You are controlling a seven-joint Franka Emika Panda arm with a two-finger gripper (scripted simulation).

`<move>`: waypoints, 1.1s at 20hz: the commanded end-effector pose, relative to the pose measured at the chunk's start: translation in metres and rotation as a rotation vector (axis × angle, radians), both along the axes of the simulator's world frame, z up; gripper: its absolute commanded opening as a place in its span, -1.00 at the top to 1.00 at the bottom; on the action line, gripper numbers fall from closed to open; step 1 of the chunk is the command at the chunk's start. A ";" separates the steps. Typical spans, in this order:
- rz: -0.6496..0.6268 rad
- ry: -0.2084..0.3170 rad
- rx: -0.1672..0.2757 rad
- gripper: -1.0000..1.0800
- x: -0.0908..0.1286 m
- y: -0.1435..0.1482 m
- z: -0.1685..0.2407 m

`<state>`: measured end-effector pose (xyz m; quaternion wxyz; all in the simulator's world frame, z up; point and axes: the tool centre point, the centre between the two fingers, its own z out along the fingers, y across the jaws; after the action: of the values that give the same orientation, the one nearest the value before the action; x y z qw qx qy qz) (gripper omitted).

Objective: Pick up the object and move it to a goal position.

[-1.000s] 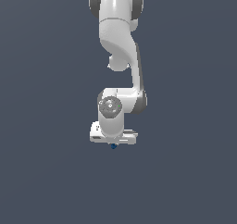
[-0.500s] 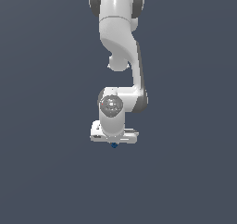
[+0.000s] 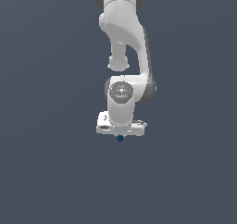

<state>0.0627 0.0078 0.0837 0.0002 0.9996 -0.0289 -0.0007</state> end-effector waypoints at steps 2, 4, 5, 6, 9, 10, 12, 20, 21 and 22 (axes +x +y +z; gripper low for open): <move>0.001 -0.001 0.000 1.00 -0.011 0.019 0.024; 0.001 -0.001 0.000 1.00 -0.019 0.031 0.041; 0.001 -0.001 0.000 1.00 -0.024 0.038 0.050; 0.001 -0.001 0.000 1.00 -0.028 0.045 0.059; 0.001 -0.001 0.000 1.00 -0.041 0.066 0.087; 0.001 -0.001 0.000 1.00 -0.045 0.073 0.096; 0.001 -0.002 -0.001 1.00 -0.054 0.087 0.115; 0.001 -0.002 -0.002 1.00 -0.083 0.139 0.183; 0.001 -0.002 -0.002 1.00 -0.086 0.144 0.191; 0.001 -0.002 -0.002 1.00 -0.089 0.150 0.198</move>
<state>-0.0214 0.1494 0.2703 0.0007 0.9996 -0.0280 0.0006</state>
